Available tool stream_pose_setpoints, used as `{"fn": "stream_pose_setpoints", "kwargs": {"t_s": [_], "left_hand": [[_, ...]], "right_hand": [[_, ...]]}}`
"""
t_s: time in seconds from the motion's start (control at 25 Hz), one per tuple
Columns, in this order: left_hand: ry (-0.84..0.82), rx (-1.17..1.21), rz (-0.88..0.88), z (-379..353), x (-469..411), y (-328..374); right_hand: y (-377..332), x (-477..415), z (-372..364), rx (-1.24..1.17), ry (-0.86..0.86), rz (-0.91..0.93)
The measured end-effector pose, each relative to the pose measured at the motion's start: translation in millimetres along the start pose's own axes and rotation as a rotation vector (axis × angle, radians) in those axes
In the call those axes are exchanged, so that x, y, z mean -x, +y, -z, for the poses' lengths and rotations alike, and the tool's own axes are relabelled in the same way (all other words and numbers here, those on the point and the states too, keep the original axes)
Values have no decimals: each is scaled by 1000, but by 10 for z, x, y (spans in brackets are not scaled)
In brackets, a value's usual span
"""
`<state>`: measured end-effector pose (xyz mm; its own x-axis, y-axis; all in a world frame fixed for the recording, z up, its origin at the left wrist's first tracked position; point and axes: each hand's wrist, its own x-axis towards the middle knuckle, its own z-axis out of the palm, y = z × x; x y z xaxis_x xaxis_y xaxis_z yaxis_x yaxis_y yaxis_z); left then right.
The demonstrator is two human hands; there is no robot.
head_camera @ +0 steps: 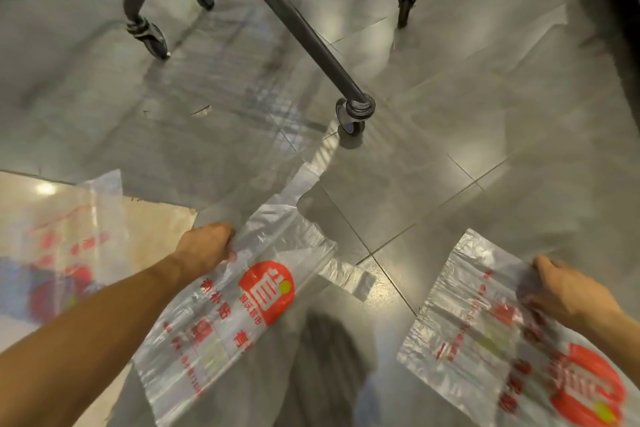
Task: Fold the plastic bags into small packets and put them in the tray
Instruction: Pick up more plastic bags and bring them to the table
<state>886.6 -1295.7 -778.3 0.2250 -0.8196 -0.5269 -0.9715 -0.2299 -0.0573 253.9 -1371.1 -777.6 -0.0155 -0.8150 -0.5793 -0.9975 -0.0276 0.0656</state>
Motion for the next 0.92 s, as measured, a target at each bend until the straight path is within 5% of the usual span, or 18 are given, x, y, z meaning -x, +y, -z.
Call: {"fn": "stream_pose_setpoints", "kwargs": {"t_s": [0.48,0.92], "left_hand": [[107,107,-118,778,197,153],[179,-75,-353,3531,1981,643]], "right_hand": [[-42,444,577,31,104,105],[-79,2662,2919,71,192,219]]}}
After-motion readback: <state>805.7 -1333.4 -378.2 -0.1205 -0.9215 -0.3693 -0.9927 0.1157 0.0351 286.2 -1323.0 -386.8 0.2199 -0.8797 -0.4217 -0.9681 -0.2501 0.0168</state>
